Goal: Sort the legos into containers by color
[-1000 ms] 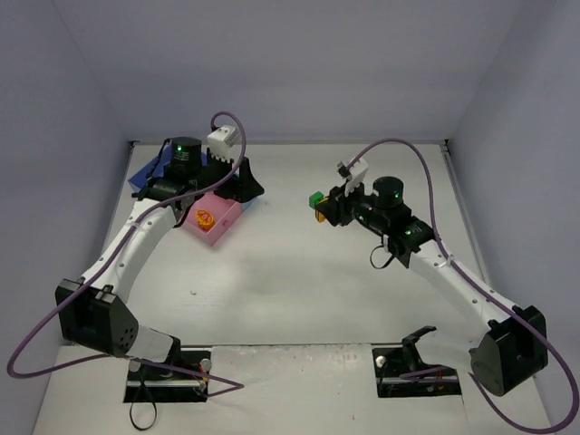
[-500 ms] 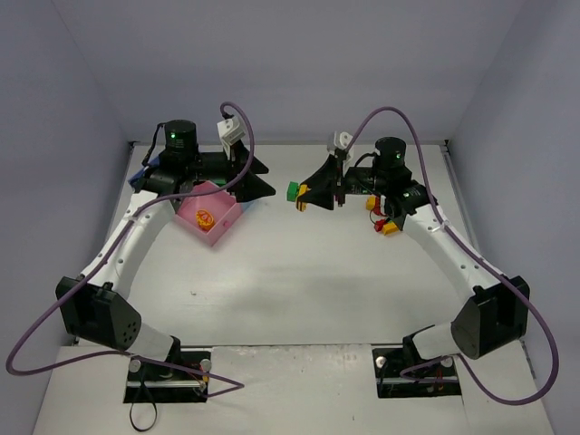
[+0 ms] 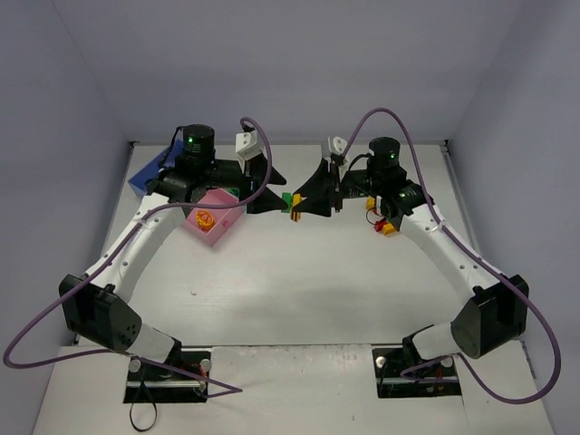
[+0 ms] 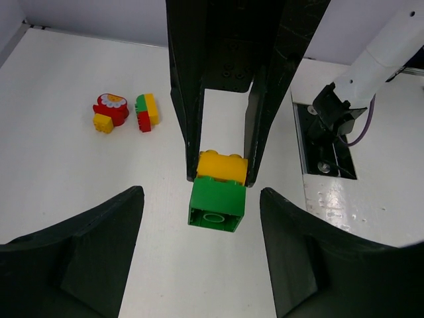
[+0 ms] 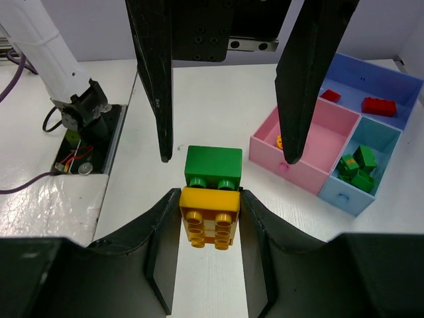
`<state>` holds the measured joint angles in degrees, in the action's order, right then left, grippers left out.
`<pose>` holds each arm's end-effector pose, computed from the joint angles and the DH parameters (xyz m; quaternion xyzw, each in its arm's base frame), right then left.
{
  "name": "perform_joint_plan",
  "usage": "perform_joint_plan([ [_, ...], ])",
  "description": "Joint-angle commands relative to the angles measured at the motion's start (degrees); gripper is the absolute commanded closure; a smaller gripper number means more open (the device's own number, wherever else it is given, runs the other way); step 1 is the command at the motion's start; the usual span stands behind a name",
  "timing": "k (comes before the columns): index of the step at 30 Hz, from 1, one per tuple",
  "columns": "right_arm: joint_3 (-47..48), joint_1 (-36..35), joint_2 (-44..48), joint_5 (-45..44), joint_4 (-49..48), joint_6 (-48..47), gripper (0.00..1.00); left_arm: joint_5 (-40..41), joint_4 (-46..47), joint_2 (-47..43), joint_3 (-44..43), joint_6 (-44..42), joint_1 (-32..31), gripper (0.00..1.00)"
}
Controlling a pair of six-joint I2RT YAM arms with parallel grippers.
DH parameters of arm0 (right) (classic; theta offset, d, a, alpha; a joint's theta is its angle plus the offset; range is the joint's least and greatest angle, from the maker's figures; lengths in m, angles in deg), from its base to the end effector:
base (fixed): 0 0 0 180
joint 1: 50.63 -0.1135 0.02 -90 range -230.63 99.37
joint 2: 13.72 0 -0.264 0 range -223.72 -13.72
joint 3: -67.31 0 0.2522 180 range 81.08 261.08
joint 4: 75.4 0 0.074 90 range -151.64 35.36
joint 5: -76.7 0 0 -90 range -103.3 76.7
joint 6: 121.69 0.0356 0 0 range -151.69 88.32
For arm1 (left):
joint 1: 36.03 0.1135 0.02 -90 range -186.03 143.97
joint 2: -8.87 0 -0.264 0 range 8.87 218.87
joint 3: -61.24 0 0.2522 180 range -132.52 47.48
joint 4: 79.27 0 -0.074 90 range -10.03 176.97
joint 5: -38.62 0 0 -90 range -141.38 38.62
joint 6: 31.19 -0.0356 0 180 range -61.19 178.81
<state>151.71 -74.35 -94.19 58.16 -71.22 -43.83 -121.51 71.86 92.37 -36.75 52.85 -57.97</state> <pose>0.2732 0.1569 0.3908 -0.5691 0.4205 0.4695 0.5281 0.2822 -0.1498 0.4175 0.4977 0.5427 -0.5192 0.4338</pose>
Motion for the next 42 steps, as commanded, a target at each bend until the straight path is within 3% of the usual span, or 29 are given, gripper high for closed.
perform_joint_plan([
  [1, 2.5, -0.5, 1.9, 2.7, -3.0, -0.3, 1.0, -2.3, 1.0, -0.1, -3.5, -3.0, -0.9, 0.37],
  [9, 2.2, -0.2, 2.2, 2.3, -3.0, -0.4, 1.0, -2.1, -4.0, 0.4, -3.3, -6.5, -1.0, 0.41],
  [21, 2.8, -0.6, 1.0, 3.0, -3.1, -0.1, 1.0, -3.5, -3.8, 2.3, -4.1, -6.3, -1.7, 0.45],
  [31, 1.0, 0.2, 0.7, 2.5, -3.0, -0.1, 1.0, -6.0, -3.3, 3.0, -4.0, -6.6, -1.7, 0.84],
  [42, -8.7, 7.7, 7.9, -3.9, -2.5, 3.3, 1.0, -6.6, -4.0, 2.6, -0.6, -8.1, 1.3, 0.85],
])
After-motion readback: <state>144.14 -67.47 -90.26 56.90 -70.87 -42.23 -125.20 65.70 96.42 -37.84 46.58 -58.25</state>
